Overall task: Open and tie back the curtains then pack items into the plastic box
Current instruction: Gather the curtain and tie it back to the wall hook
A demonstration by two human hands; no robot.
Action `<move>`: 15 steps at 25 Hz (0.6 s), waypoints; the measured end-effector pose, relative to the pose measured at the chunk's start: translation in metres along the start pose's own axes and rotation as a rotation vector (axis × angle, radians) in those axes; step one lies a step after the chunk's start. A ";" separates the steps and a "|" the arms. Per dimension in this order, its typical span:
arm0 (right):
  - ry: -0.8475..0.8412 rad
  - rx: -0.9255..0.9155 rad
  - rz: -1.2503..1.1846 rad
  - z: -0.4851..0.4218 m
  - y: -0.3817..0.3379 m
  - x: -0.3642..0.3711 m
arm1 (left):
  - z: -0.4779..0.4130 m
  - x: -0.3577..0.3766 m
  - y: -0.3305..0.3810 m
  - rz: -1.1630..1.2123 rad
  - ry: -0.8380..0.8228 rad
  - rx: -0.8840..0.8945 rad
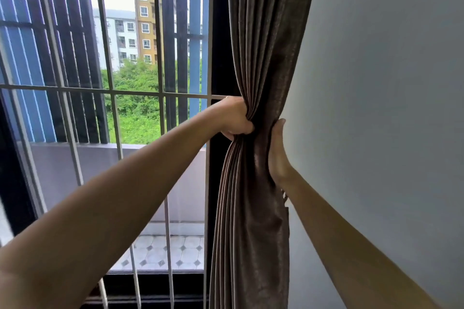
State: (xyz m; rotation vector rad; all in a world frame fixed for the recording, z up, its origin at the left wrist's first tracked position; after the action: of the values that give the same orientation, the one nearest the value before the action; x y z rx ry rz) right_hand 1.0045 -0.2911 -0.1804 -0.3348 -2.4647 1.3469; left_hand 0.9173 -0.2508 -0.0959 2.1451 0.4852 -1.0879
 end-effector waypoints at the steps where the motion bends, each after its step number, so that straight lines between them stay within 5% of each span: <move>1: 0.033 -0.034 0.021 0.006 0.005 0.002 | -0.001 -0.002 0.002 0.055 -0.029 -0.054; 15: 0.349 -0.131 0.330 0.031 0.035 -0.007 | 0.005 0.019 0.026 0.328 -0.187 0.006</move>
State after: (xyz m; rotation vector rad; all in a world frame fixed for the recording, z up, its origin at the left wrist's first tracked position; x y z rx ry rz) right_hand 1.0010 -0.2989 -0.2271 -0.9565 -2.2701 1.1238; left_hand 0.9406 -0.2720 -0.1033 2.0129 0.0402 -1.0862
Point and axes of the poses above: each hand's wrist, its own z-axis away from the middle knuckle, its own x-axis out of the palm, y = z × x, the point moved 5 cm from there along -z, towards the middle knuckle, and after that the axes turned 13 degrees about y, right-handed, at the moved point
